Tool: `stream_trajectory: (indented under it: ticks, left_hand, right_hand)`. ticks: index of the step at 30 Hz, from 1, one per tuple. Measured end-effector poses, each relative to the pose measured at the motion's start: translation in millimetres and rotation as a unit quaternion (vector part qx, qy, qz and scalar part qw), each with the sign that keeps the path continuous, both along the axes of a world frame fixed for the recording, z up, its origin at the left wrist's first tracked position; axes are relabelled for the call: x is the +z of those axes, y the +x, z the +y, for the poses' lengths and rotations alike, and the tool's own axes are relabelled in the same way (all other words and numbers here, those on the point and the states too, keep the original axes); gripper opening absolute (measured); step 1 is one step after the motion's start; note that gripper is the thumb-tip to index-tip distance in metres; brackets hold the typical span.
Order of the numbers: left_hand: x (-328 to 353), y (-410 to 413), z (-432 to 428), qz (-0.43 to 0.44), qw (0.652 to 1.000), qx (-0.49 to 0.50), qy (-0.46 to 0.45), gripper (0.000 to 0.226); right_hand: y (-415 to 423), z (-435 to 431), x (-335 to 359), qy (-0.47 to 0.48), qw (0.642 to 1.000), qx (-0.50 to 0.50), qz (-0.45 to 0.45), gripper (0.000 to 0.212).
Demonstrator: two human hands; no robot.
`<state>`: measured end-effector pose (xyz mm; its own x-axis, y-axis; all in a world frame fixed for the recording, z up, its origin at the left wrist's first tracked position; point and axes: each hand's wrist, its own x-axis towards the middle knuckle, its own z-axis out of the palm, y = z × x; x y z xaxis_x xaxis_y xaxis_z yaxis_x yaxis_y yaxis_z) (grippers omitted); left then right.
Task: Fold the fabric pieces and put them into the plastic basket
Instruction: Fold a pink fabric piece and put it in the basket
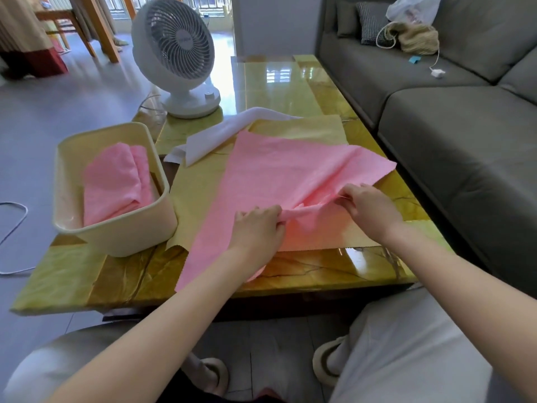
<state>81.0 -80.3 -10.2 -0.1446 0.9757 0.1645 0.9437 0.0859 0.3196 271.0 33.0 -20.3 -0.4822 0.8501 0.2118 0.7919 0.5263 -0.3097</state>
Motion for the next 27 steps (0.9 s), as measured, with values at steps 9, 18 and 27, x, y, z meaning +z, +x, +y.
stream_trajectory:
  ticks: [9,18,27]
  left_hand:
    - [-15.4,20.9,-9.2,0.007,0.990,-0.059,-0.128,0.017]
    - [-11.8,27.8,-11.4,-0.067,0.982,-0.085,-0.154,0.027]
    - [-1.8,44.9,-3.0,-0.041,0.987,-0.089,-0.127,0.023]
  right_hand:
    - [69.2,-56.8,9.3,0.016,0.976,-0.062,-0.209,0.028]
    - [63.9,-76.5,14.0,-0.134,0.982,-0.100,0.083,0.036]
    - [-11.7,-110.6,33.4,-0.176,0.981,-0.002,-0.075,0.048]
